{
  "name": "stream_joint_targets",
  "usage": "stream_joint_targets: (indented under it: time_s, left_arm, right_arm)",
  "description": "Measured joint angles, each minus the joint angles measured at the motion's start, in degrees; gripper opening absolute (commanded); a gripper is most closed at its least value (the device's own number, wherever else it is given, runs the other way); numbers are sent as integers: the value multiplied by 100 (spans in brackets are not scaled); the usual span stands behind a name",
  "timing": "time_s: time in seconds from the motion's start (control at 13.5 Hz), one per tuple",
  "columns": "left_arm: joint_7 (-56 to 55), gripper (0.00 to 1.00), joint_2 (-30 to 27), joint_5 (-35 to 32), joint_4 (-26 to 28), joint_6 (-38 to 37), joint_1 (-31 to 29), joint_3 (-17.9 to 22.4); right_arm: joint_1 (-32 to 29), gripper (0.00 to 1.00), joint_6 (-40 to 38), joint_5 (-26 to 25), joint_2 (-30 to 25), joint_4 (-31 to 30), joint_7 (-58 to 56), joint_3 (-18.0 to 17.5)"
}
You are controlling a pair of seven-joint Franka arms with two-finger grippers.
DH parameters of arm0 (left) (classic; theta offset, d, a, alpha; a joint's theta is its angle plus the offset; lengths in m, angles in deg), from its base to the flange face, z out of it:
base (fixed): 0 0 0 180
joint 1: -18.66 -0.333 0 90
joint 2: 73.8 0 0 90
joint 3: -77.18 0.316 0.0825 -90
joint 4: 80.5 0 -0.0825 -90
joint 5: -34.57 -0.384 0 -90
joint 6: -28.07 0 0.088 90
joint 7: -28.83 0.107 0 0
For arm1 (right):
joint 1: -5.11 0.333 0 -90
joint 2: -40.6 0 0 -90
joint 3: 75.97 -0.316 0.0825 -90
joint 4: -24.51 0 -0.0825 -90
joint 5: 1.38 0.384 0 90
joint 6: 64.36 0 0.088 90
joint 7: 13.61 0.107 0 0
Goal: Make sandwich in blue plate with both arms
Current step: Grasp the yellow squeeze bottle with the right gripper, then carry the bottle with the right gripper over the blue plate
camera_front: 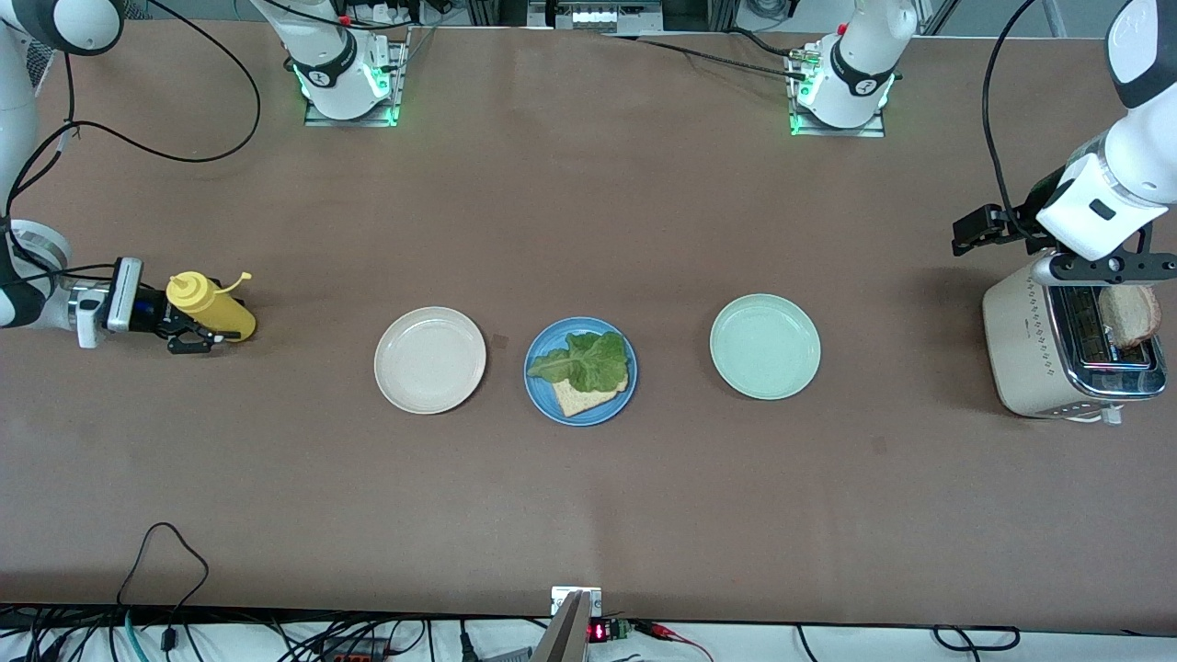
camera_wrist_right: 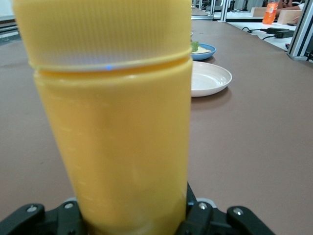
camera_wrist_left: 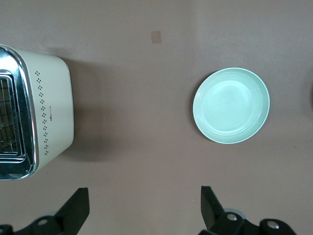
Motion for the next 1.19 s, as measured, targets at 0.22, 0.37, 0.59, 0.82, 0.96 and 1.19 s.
stream_joint_targets:
  time_s: [0.22,0.37,0.59,0.82,0.96,1.19]
  left_arm:
    - [0,100,0,0,0,-4,0,0]
    - [0,100,0,0,0,-21,-2,0]
    - [0,100,0,0,0,-31,-6,3]
    - [5,100,0,0,0,-32,-6,3]
    - [9,100,0,0,0,-32,-6,3]
    - [34,100,0,0,0,-32,-6,3]
  right_arm:
    - [377,0,23,-29,-212,181,381,12]
    - [652,0,159,-205,-479,204,815,15]
    - [1067,0,263,-572,-964,226,1640,17]
    - [1528,0,393,-914,-1396,224,2427,17]
    - [1871,0,505,-1092,-1559,222,2938,17]
    - [2432,0,817,-1424,-1712,221,3899,16]
